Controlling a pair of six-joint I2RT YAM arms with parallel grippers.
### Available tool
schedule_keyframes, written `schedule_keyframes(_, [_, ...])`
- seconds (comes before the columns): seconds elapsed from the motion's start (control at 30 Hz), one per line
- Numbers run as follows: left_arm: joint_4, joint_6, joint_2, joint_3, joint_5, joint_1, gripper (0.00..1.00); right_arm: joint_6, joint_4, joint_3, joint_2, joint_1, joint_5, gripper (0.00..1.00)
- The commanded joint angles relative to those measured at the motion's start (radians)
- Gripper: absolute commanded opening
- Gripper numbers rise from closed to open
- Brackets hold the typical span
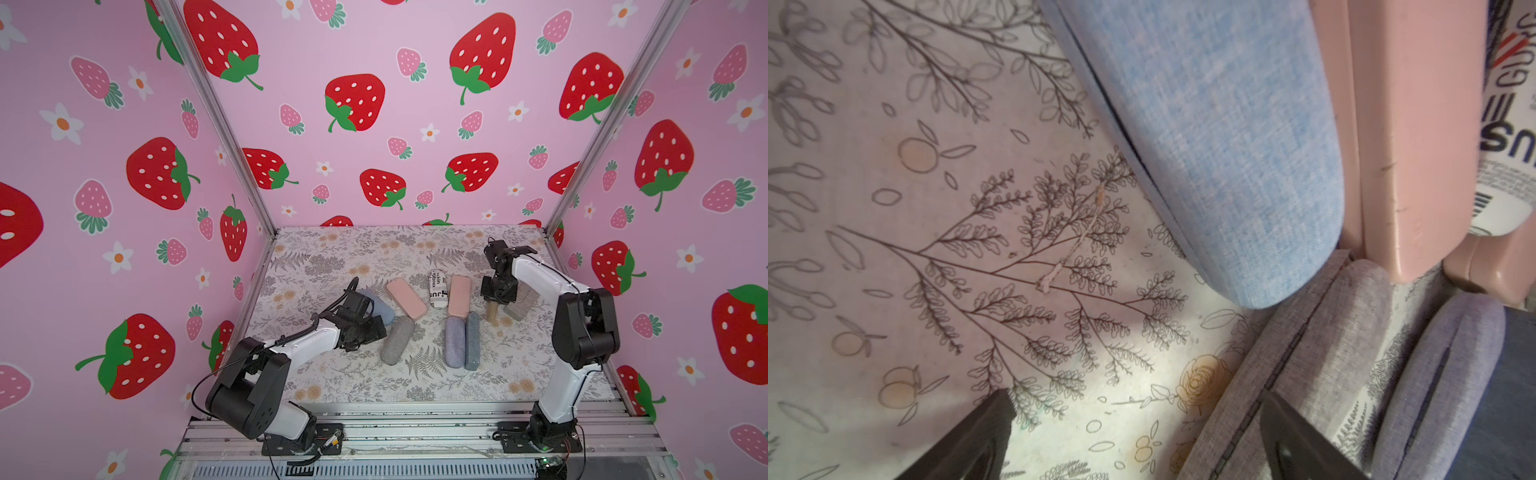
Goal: Close the glasses case
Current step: Pick up the glasses case at the center of the board, then place the glasses case at the center of the board.
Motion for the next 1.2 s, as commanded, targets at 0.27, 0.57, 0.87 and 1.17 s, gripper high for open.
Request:
schedule_keyframes(0.27, [0.023,-0.029,-0.083,-0.039,-0.008,-0.002,0.93,0.023,0.069,-0.13,-0.385,0.126,-0.286,0.16])
schedule_keyframes(0.57, [0.068,-0.048,-0.072,-0.052,0.022,-0.004,0.92,0.237,0.335,-0.333,-0.448,0.441,-0.36,0.17])
schedule_keyframes(0.87, [0.077,-0.05,-0.074,-0.074,0.008,-0.003,0.87,0.313,0.471,-0.343,-0.246,0.582,-0.37,0.17])
schedule_keyframes(1.17, [0.122,-0.057,-0.031,-0.101,0.019,-0.004,0.52,0.388,0.536,-0.387,-0.19,0.648,-0.35,0.2])
